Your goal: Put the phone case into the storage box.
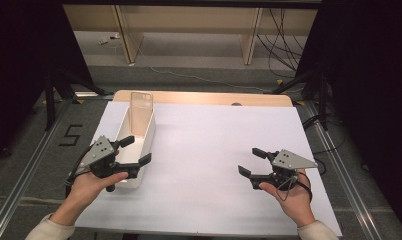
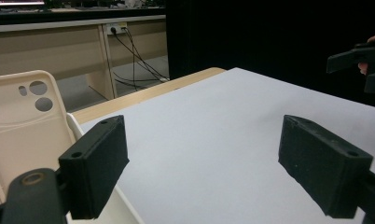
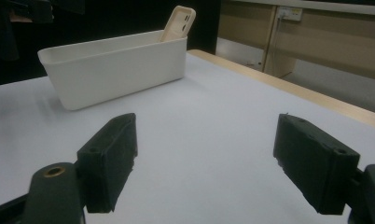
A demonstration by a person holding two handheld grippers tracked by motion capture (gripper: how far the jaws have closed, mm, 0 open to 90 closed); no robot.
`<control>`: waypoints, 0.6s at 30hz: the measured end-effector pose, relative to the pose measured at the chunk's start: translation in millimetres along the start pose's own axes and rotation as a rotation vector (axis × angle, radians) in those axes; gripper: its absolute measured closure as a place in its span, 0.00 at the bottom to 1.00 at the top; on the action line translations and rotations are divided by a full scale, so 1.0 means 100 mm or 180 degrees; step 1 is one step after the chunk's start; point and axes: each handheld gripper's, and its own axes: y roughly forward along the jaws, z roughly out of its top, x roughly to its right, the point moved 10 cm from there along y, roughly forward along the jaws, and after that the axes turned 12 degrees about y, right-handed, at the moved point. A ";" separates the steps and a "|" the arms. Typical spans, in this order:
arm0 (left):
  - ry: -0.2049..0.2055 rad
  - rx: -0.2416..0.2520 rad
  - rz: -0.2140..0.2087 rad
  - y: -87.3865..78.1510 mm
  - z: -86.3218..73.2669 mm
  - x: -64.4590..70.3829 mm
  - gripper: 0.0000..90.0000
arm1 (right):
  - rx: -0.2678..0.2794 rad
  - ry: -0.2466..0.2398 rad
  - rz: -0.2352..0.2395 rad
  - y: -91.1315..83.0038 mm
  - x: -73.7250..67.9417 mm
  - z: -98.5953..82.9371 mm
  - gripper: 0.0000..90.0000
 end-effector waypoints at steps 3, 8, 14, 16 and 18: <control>0.0021 -0.0024 0.0017 -0.02 -0.02 0.00 0.17 | 0.0038 -0.0070 -0.0017 0.00 0.02 0.02 0.25; 0.0027 -0.0017 0.0028 -0.04 -0.05 0.01 0.17 | -0.0005 -0.0006 0.0006 0.00 0.00 0.00 0.25; 0.0034 -0.0020 0.0023 -0.06 -0.09 0.03 0.17 | 0.0050 -0.0066 0.0004 0.01 0.01 0.02 0.25; 0.0038 -0.0013 0.0026 -0.06 -0.09 0.03 0.17 | 0.0030 -0.0006 0.0030 0.01 -0.01 0.01 0.25; 0.0044 -0.0013 0.0027 -0.06 -0.09 0.03 0.17 | 0.0031 -0.0017 0.0008 0.01 0.00 0.00 0.25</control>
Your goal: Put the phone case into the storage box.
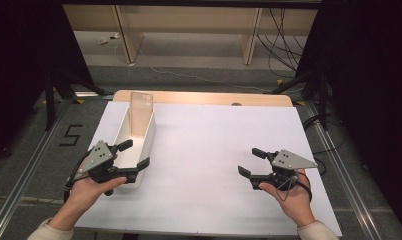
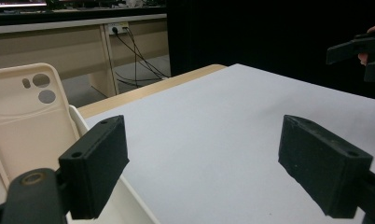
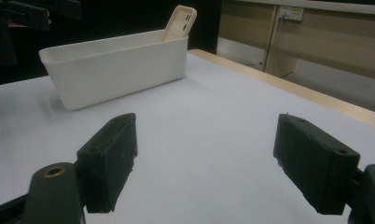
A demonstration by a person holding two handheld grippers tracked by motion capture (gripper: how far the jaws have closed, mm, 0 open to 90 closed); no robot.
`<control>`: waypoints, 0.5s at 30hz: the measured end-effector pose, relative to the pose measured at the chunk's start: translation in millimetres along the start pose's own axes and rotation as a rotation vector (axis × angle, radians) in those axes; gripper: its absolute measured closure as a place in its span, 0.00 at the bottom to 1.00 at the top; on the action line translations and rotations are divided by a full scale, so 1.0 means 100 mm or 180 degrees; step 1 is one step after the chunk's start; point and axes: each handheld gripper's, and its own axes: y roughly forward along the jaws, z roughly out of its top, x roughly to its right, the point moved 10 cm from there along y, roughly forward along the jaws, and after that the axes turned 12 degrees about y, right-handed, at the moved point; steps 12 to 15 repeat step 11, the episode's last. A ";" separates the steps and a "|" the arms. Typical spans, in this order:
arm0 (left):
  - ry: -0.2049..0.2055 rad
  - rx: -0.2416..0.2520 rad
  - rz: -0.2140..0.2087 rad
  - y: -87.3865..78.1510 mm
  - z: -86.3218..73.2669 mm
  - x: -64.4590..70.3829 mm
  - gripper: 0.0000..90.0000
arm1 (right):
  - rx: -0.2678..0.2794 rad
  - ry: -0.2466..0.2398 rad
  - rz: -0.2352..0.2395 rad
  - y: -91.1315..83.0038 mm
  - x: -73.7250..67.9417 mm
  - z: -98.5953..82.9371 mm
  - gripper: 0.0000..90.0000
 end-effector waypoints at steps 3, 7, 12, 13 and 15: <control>0.0008 -0.0005 0.0005 0.00 0.00 0.01 0.17 | 0.0020 -0.0042 -0.0015 0.00 0.01 0.01 0.25; 0.0031 -0.0008 0.0005 0.01 -0.01 0.02 0.17 | 0.0013 -0.0018 0.0006 0.00 0.00 0.01 0.25; 0.0043 -0.0002 0.0012 0.01 0.01 0.02 0.17 | 0.0006 -0.0014 -0.0003 -0.01 0.01 0.00 0.25; 0.0043 -0.0002 0.0012 0.01 0.01 0.02 0.17 | 0.0006 -0.0014 -0.0003 -0.01 0.01 0.00 0.25; 0.0043 -0.0002 0.0012 0.01 0.01 0.02 0.17 | 0.0006 -0.0014 -0.0003 -0.01 0.01 0.00 0.25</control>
